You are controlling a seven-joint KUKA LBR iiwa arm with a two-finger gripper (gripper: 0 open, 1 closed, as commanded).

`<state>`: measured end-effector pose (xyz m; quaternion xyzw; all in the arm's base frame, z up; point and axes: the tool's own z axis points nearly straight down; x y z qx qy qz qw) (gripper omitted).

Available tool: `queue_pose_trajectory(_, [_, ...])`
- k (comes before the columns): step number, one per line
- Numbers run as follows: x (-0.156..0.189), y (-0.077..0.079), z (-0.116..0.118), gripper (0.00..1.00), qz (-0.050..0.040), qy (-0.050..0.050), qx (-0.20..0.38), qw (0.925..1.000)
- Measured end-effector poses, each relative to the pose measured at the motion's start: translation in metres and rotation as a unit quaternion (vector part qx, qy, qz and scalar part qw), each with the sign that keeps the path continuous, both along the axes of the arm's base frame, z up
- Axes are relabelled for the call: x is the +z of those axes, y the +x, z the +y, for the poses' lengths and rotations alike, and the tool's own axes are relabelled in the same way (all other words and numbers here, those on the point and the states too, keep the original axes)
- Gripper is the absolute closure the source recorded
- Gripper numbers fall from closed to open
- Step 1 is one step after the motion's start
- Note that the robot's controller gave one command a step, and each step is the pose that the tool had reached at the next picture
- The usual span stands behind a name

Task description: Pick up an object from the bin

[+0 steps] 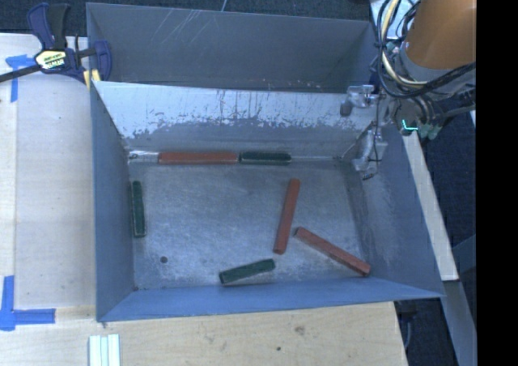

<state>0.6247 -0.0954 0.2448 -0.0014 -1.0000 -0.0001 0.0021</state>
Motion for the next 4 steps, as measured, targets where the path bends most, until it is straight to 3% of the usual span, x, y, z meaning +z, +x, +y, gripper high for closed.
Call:
queue_pose_trajectory(1, [0.005, 0.001, 0.000, 0.00, -0.0044, -0.001, 0.001, 1.0000])
queue_pose_trajectory(2, [-0.056, -0.033, 0.041, 0.00, -0.0058, -0.001, 0.029, 0.9996])
queue_pose_trajectory(3, [-0.115, -0.047, 0.061, 0.00, -0.0055, 0.000, 0.024, 0.9997])
queue_pose_trajectory(4, [-0.152, -0.098, 0.070, 0.00, -0.0041, 0.000, 0.021, 0.9998])
